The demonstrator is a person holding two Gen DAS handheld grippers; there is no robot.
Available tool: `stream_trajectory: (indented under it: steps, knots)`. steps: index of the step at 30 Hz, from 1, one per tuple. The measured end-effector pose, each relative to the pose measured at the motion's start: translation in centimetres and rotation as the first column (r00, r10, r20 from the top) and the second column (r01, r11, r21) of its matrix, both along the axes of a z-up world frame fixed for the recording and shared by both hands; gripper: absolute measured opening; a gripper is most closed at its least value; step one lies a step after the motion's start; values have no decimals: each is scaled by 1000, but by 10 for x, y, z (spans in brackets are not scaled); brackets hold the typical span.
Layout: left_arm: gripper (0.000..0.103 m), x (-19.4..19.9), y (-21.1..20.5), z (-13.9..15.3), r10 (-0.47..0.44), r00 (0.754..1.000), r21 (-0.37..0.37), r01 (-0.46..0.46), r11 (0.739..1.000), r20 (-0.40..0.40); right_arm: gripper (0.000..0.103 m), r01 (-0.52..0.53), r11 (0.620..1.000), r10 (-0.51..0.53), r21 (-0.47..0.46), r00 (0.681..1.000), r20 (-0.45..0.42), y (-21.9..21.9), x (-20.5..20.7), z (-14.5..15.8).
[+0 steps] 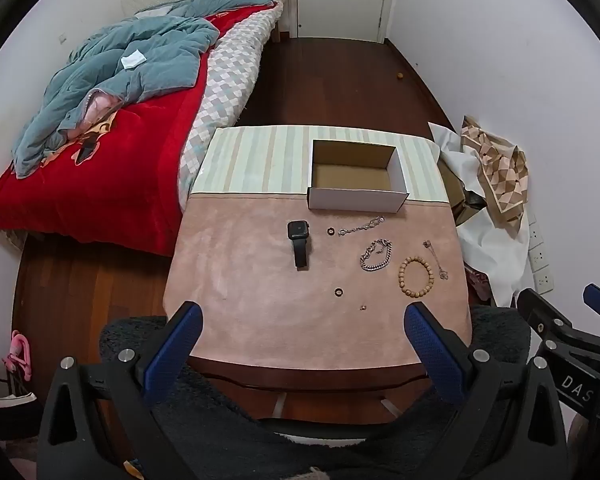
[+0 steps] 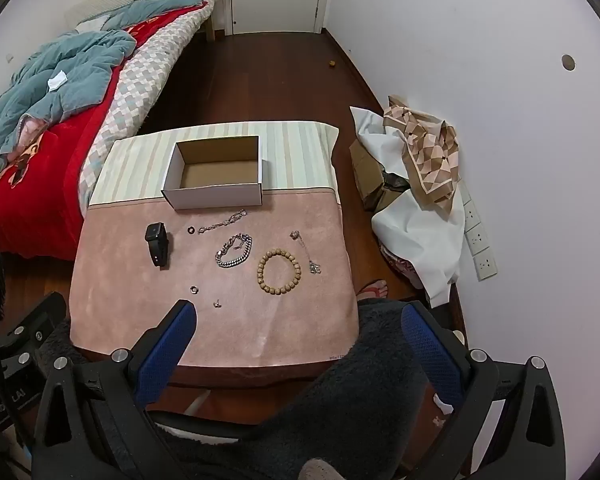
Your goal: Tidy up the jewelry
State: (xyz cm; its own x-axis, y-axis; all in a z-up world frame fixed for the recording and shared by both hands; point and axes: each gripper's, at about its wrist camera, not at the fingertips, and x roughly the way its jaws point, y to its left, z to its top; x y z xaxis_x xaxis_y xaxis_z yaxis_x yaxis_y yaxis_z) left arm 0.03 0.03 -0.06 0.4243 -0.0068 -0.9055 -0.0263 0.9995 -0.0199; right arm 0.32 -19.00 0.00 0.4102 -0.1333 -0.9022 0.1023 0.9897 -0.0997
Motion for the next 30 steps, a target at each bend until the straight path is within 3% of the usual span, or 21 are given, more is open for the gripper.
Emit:
stream_trajectory:
  steps: [30]
  knots:
    - [103, -7, -7, 7, -28, 1000, -2, 28, 1000, 14, 103, 8, 1000, -8, -17, 1000, 24, -7, -6, 8]
